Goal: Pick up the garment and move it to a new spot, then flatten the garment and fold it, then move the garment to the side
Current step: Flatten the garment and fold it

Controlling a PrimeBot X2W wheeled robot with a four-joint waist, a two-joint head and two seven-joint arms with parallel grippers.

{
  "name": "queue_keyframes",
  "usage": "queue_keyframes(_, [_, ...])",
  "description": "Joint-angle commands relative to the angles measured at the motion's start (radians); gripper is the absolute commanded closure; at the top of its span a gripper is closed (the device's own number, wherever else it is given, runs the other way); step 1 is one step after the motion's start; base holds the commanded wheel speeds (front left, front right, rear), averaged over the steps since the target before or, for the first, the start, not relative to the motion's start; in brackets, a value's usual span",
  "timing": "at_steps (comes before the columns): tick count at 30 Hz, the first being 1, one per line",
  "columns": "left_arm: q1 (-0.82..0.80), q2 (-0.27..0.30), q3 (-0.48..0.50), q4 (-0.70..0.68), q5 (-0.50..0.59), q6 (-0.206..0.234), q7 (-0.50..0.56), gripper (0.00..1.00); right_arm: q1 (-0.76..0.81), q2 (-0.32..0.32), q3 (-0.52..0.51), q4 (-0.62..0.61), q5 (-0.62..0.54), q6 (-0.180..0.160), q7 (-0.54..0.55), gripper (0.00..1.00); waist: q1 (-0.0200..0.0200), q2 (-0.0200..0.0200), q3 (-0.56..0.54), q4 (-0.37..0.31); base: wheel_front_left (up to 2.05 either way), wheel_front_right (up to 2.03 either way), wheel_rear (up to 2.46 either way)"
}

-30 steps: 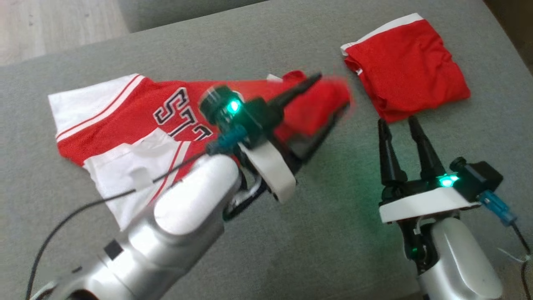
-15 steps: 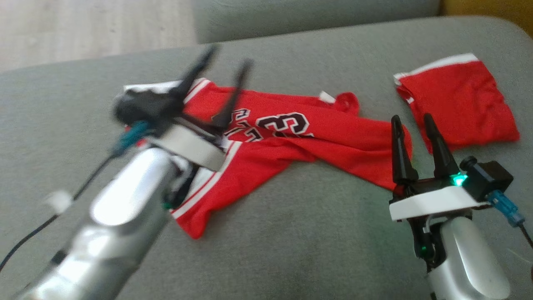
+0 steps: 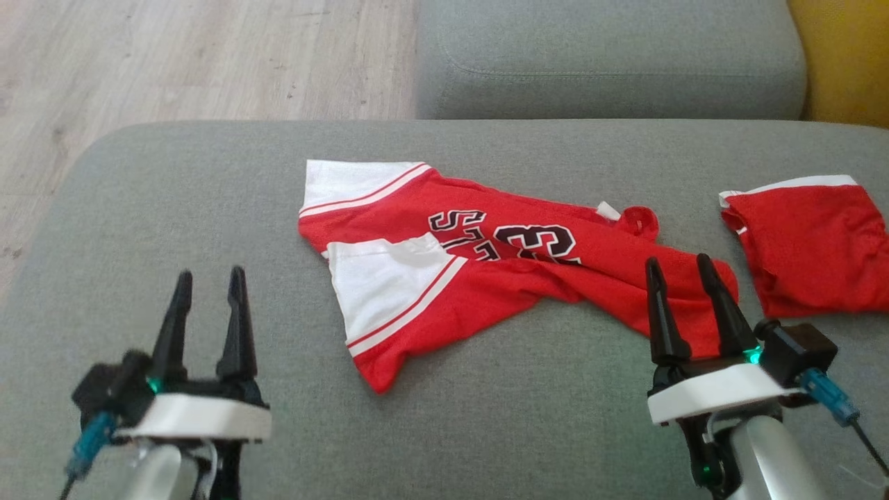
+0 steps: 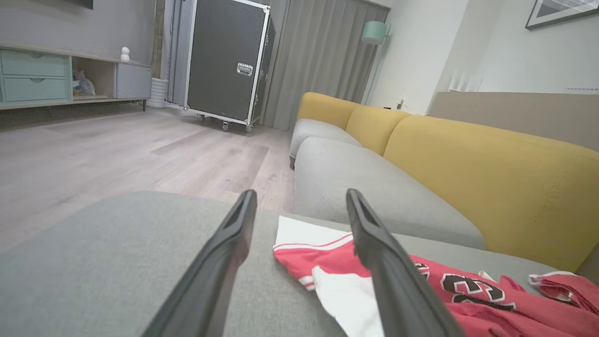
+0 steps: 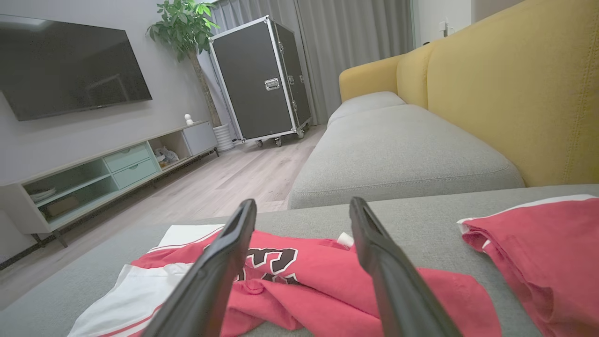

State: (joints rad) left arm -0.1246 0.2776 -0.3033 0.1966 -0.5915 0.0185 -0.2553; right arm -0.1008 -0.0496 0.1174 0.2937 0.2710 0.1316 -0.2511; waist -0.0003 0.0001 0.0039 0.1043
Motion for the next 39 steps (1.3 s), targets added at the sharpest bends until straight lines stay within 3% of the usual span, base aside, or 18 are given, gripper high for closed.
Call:
queue_keyframes(1, [-0.061, 0.011, 0.052, -0.041, 0.014, -0.007, -0.006, 0.0, -0.026, -0.001, 0.023, -0.031, -0.01, -0.001, -0.011, 0.0, 0.0003, -0.0001, 0.001, 0.0, 0.0, 0.0, 0.0])
queue_keyframes(6, [-0.05, -0.015, 0.099, -0.036, 0.063, -0.05, -0.006, 0.0, -0.043, -0.001, 0.039, -0.035, -0.012, -0.001, -0.011, 0.0, 0.0003, -0.0001, 0.031, -0.021, 0.0, 0.0, 0.0])
queue_keyframes(11, [-0.145, 0.026, 0.074, 0.024, 0.095, -0.092, 0.026, 0.0, -0.074, -0.001, 0.041, -0.052, -0.014, -0.001, -0.011, 0.0, 0.0003, -0.0001, 0.106, -0.06, 0.0, 0.0, 0.0])
queue_keyframes(15, [-0.308, 0.088, 0.035, 0.084, 0.091, -0.127, 0.152, 0.0, -0.104, -0.001, 0.041, -0.071, -0.015, -0.001, -0.011, 0.0, 0.0003, -0.0001, 0.189, -0.094, 0.0, 0.0, 0.0])
queue_keyframes(19, [-0.504, 0.166, -0.028, 0.164, 0.045, -0.146, 0.342, 0.0, -0.135, -0.001, 0.045, -0.09, -0.013, -0.001, -0.011, 0.0, 0.0003, -0.0001, 0.269, -0.133, 0.0, 0.0, 0.0])
queue_keyframes(25, [-0.738, 0.372, -0.338, 0.156, -0.148, -0.149, 0.635, 0.0, -0.179, -0.001, 0.067, -0.113, 0.002, -0.001, -0.011, 0.0, 0.0003, -0.0001, 0.367, -0.204, 0.0, 0.0, 0.0])
queue_keyframes(29, [-0.868, 0.492, -0.498, 0.152, -0.233, -0.149, 0.731, 0.0, -0.201, -0.001, 0.073, -0.13, 0.014, -0.001, -0.011, 0.0, 0.0003, -0.0001, 0.414, -0.238, 0.0, 0.0, 0.0])
queue_keyframes(33, [-0.976, 0.555, -0.612, 0.181, -0.271, -0.149, 0.753, 0.0, -0.211, -0.001, 0.081, -0.146, 0.024, -0.001, -0.011, 0.0, 0.0003, -0.0001, 0.451, -0.264, 0.0, 0.0, 0.0])
queue_keyframes(39, [-1.1, 0.605, -0.757, 0.227, -0.301, -0.149, 0.743, 0.0, -0.218, -0.001, 0.087, -0.159, 0.035, -0.001, -0.011, 0.0, 0.0003, -0.0001, 0.496, -0.286, 0.0, 0.0, 0.0])
